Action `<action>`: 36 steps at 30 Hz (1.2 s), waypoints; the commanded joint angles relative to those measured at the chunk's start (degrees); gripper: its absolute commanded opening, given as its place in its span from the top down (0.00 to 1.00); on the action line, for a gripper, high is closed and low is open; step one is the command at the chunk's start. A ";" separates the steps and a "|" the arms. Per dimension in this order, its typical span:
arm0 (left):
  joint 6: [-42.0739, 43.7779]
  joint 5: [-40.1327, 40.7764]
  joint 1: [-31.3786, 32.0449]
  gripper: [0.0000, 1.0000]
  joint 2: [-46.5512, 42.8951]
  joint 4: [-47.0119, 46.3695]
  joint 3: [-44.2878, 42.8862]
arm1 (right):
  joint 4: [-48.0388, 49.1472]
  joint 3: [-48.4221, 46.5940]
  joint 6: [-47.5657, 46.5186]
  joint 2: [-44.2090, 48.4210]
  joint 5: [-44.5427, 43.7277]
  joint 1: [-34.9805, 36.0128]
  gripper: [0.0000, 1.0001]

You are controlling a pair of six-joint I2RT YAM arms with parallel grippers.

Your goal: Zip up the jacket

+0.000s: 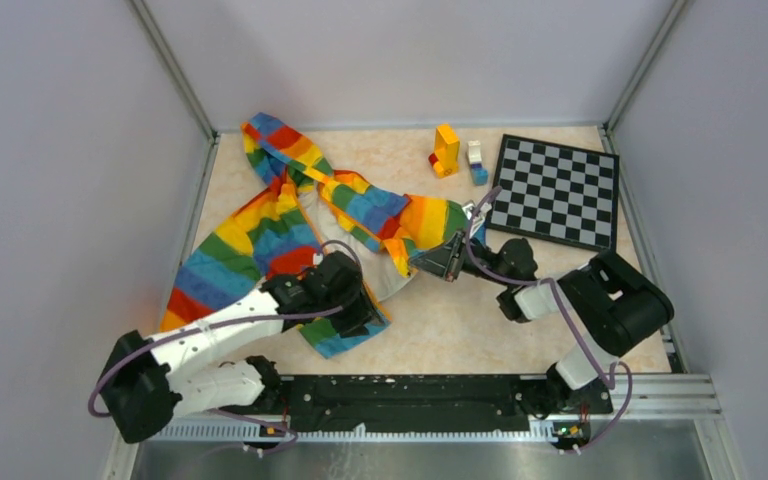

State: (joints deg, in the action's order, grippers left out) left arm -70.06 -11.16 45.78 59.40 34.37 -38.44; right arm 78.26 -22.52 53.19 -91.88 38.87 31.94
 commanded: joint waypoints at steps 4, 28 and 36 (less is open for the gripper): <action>-6.07 23.20 7.98 0.60 12.01 1.00 -6.19 | 16.22 2.08 7.00 -2.82 1.21 -2.76 1.00; -17.20 26.19 8.53 0.55 33.67 2.72 -9.95 | 17.26 4.18 8.16 1.25 0.94 -4.08 1.00; -10.60 27.35 8.45 0.96 31.49 1.09 -9.09 | 15.03 4.18 6.64 3.02 0.94 -4.08 1.00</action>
State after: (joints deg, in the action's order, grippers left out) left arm -83.26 13.85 54.06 90.15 36.10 -49.82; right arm 85.76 -18.35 61.98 -91.81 39.92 28.25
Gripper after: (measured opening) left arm 0.090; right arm 0.012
